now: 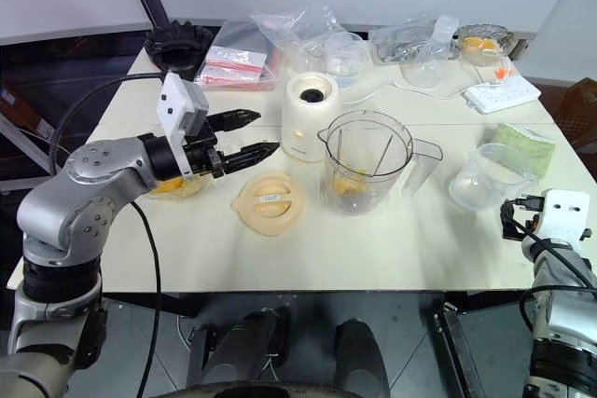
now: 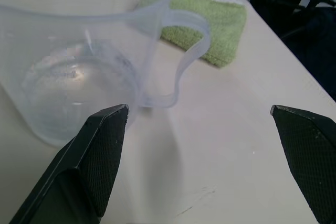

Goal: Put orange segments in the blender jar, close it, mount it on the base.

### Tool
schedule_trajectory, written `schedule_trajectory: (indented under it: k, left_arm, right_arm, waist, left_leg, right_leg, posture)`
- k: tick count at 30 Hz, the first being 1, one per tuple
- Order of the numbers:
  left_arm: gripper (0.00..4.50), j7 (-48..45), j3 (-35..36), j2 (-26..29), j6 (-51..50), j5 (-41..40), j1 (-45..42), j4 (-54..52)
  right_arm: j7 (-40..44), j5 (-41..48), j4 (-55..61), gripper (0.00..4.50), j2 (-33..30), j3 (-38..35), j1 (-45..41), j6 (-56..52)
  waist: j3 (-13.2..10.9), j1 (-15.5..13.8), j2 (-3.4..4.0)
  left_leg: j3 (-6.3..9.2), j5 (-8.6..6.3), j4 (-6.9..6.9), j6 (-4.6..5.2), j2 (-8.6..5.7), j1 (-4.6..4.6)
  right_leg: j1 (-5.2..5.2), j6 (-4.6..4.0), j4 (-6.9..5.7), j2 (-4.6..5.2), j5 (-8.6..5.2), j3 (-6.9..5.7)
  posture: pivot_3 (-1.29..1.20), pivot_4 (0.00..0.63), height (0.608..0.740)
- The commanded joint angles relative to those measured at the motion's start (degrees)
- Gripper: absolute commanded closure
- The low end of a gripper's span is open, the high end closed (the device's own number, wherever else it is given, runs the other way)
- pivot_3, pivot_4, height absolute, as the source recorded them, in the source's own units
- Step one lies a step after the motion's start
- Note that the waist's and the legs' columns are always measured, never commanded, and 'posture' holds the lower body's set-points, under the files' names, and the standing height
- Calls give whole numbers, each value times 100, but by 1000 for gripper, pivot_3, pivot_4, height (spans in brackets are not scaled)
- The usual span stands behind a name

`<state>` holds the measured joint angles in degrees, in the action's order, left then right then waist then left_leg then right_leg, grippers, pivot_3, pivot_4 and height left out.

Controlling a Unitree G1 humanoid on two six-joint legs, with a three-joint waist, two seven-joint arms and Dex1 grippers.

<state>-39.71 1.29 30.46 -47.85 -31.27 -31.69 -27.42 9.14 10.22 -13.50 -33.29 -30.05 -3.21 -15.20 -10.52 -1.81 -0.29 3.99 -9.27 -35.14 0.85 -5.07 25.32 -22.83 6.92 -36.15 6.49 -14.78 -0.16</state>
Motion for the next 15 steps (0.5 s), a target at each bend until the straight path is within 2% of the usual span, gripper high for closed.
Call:
schedule_trajectory:
  k: [1, 6, 15]
  left_arm:
    - [1139, 11, 33, 43, 118, -83, -97, -128]
    - [1139, 75, 39, 103, 0, -170, -137, -225]
    - [1139, 230, 73, 269, -155, -273, -104, -294]
  right_arm:
    - [25, -94, -509, 0, -245, -58, -287, 508]
    - [136, -189, -1560, 0, -440, 111, -873, 1094]
    - [815, -166, -3097, 0, -618, 474, -1833, 1798]
  waist:
    - [0, 17, 0]
    - [-2, 116, 1]
    - [-3, 241, 0]
  left_leg:
    - [0, 0, 0, 0, 0, 0]
    - [0, 5, 1, 7, 0, -1]
    - [0, 6, 3, 10, 0, -3]
  right_leg:
    - [0, 0, 0, 0, 0, 0]
    - [2, 0, 1, 0, 0, 0]
    - [4, 0, 1, -1, 0, 0]
  posture:
    - [0, 150, 740]
    - [0, 150, 740]
    - [0, 150, 740]
